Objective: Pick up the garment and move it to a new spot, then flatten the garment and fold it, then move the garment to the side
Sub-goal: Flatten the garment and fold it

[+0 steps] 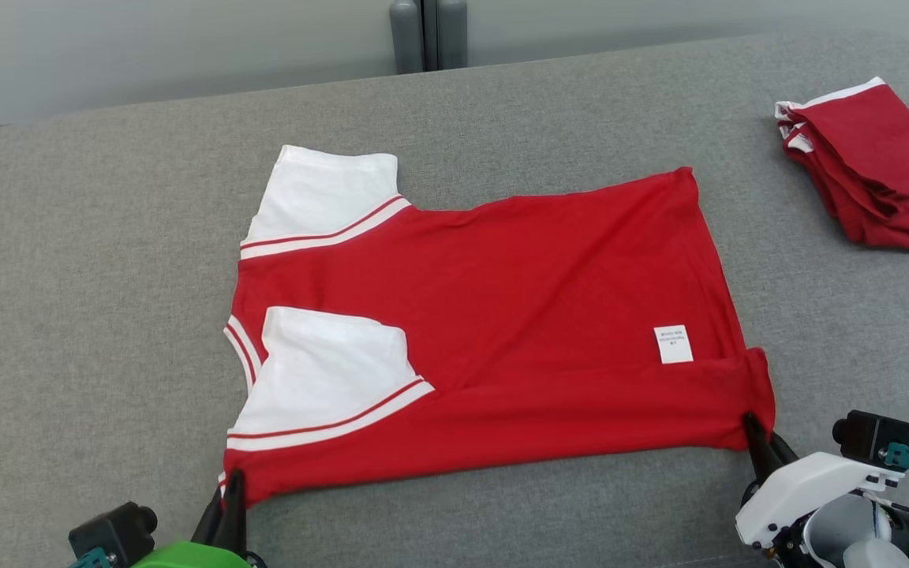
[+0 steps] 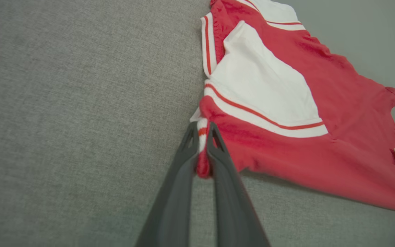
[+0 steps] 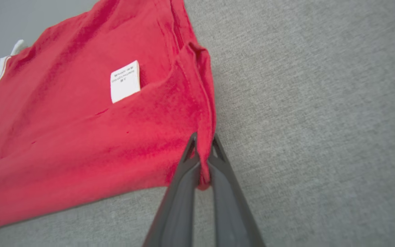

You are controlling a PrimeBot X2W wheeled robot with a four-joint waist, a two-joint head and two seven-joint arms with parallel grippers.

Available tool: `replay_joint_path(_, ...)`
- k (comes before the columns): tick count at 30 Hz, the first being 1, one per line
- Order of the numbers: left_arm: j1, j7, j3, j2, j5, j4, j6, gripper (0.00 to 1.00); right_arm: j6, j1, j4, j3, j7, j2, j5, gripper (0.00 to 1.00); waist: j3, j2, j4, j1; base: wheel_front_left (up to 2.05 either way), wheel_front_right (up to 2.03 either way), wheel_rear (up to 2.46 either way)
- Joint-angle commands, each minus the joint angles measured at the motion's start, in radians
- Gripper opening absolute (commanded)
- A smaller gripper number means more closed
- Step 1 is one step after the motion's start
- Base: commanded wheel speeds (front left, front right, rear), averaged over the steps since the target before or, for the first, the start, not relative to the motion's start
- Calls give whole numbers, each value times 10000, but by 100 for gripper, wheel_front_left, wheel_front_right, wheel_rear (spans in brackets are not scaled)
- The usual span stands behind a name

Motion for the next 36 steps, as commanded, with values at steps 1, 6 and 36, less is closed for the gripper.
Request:
replay_joint_path(1, 68, -79, 25, 31, 52, 161, 85, 0, -16, 159, -53, -53, -2, -45, 43, 10, -24, -1, -4, 0, 0, 0, 0)
replay_joint_path(6, -42, -165, -77, 93, 186, 426, 110, 100, -16, 273, -148, -181, -151, -45, -138, 100, -146, -1, -48, 0, 0, 0, 0)
replay_joint_path(36, -10770, 5898, -1132, 3254, 1461, 3203, -1044, 100, -17, -3877, -2097, 1883, 516, -35, -1515, 100, 3296, -1, -1813, 0, 0, 0, 0)
